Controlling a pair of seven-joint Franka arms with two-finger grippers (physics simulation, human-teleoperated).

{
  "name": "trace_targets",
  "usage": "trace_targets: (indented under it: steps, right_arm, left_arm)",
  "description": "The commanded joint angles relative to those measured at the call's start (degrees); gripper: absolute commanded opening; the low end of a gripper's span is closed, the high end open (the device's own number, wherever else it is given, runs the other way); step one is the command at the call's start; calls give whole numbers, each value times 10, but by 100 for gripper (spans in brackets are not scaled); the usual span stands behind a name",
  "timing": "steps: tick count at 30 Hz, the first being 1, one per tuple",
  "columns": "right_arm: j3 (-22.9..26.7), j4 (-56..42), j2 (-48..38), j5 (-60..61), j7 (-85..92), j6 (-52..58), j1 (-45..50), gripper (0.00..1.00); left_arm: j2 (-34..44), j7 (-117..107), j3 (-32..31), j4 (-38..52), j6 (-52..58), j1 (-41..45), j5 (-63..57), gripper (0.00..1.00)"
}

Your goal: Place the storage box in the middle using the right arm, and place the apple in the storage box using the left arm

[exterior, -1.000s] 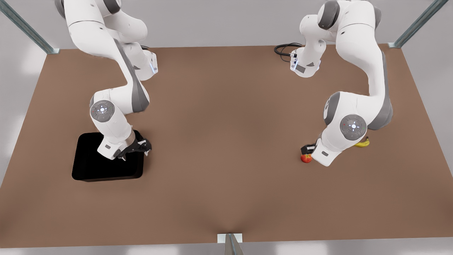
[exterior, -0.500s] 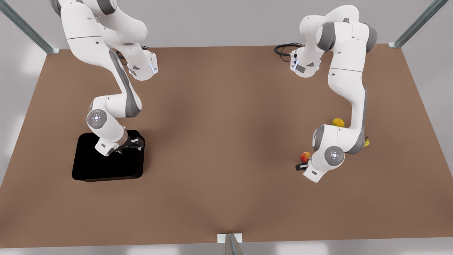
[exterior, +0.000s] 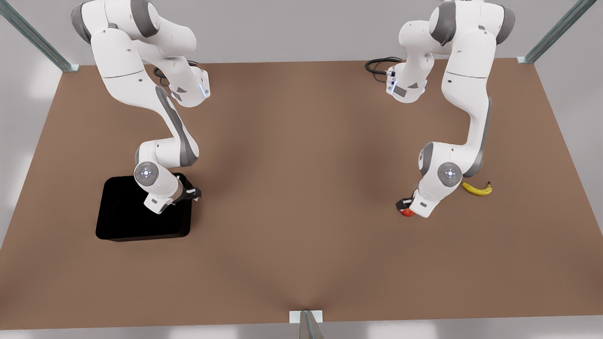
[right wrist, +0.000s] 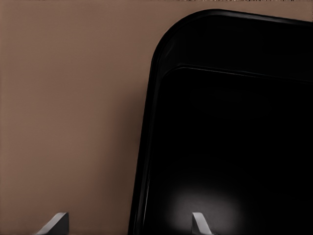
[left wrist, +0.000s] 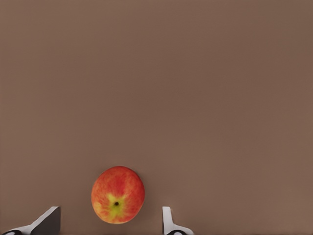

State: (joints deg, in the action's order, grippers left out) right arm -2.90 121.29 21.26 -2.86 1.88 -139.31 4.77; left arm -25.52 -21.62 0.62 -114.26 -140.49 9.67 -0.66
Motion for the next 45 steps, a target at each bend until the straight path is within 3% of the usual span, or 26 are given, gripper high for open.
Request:
trace_targets:
  steps: [1, 3, 5, 17, 21, 23, 25, 29, 36, 45]
  right_arm:
    - [0, -1, 3, 0, 4, 0, 0, 47]
    - [1, -8, 13, 0, 4, 0, 0, 28]
    - [1, -8, 17, 0, 4, 1, 0, 21]
    - [1, -19, -24, 7, -5, 5, 13, 21]
    - [0, -24, -53, 7, -5, 8, 51, 21]
    - [-1, -29, -67, 7, -7, 9, 90, 21]
    - [-1, -39, -70, 7, -20, 9, 131, 21]
    - [-1, -58, -65, 10, -50, 4, 212, 21]
    - [1, -157, 8, 9, -166, 5, 357, 21]
    - [14, -353, 164, 7, -355, 4, 500, 21]
  left_arm:
    - [-1, 1, 0, 0, -3, 0, 0, 100]
    - [-13, 79, 0, -1, -39, -7, 0, 100]
    - [-17, 80, 0, 0, -41, -6, 0, 100]
    - [-69, 80, 0, 18, -80, -3, 0, 100]
    - [-75, 80, 0, 18, -86, -4, 0, 97]
    - [-75, 81, 0, 18, -86, -6, -5, 87]
    - [-74, 83, 0, 18, -86, -1, 1, 99]
    - [-75, 82, 0, 18, -87, 3, 2, 100]
    - [-74, 82, 0, 18, -86, 9, 15, 100]
    - [-62, 84, 2, -6, -99, 6, 8, 96]
